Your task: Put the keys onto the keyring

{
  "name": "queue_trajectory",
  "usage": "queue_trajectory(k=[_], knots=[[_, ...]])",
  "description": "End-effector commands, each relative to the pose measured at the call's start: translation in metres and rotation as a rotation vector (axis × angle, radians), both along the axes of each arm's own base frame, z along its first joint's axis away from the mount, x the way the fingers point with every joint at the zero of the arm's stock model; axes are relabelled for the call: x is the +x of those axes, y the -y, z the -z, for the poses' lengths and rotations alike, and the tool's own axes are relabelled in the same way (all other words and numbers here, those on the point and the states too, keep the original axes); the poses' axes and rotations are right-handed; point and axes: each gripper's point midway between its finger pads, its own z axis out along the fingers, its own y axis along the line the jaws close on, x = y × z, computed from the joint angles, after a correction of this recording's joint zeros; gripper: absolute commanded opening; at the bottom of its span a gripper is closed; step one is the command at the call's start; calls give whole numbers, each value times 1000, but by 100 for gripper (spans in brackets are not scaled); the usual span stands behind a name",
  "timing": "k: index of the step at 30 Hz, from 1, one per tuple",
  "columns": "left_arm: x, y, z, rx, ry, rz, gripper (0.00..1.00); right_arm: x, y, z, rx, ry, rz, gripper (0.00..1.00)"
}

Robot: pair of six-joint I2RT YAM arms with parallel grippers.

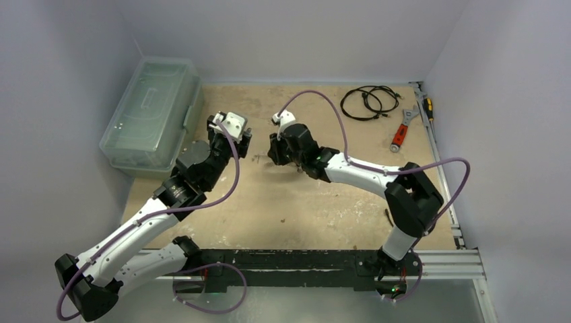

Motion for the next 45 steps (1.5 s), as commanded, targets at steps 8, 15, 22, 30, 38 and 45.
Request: queue_trajectory(k=[8, 15, 22, 30, 38, 45], knots=[[3, -2, -8, -13, 31, -22, 57, -4, 8, -8, 2, 8, 14, 0], [2, -2, -8, -13, 32, -19, 57, -17, 41, -45, -13, 37, 87, 0], [2, -2, -9, -15, 35, -22, 57, -51, 70, -59, 30, -9, 114, 0], [2, -2, -8, -14, 34, -20, 57, -92, 90, -58, 77, -79, 136, 0], [2, -2, -10, -21, 38, -17, 57, -128, 88, -38, 73, -155, 128, 0], [2, -2, -9, -15, 36, -18, 57, -123, 86, -21, 36, -160, 155, 0]])
